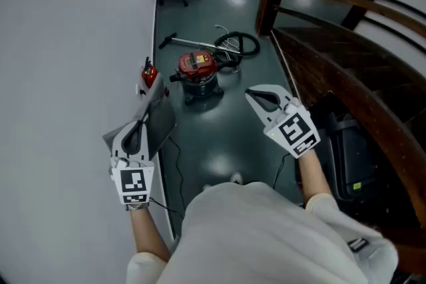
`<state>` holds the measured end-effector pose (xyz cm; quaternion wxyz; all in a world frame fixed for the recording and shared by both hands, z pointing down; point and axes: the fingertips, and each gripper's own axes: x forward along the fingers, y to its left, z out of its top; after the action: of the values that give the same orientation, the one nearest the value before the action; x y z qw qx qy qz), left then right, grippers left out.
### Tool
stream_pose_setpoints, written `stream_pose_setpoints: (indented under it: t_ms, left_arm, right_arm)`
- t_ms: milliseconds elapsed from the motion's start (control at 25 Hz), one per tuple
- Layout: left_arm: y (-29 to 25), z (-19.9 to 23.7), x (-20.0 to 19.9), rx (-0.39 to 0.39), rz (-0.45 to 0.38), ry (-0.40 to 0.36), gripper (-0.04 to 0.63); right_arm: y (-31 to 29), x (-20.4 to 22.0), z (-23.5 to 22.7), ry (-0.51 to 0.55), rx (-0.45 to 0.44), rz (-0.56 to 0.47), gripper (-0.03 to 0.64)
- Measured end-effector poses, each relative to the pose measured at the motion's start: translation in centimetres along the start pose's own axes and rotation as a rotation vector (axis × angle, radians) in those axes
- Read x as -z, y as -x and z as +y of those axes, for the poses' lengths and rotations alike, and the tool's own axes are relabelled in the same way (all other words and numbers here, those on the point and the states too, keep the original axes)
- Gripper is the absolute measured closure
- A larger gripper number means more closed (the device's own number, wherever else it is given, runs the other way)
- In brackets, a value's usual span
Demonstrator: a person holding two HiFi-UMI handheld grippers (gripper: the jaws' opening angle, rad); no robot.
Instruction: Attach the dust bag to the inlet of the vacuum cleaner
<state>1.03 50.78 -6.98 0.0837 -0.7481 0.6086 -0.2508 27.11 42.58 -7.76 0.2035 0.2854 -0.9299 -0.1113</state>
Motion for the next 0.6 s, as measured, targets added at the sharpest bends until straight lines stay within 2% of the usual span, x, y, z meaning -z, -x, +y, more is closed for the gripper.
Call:
stream_pose_setpoints:
  t_ms: [320, 600]
  left_arm:
    - [-0.5, -0.4, 0.1, -0.012, 0.021, 0.006, 0.574]
    - [-0.9, -1.6, -0.6, -0.023, 0.024, 0.021, 0.574]
  right_arm:
    - [-0.3, 0.2, -0.2, 0.002, -0.018, -0.007, 0.589]
    - [0.5, -0.4, -1.5, -0.074, 0.001, -0.105, 0.588]
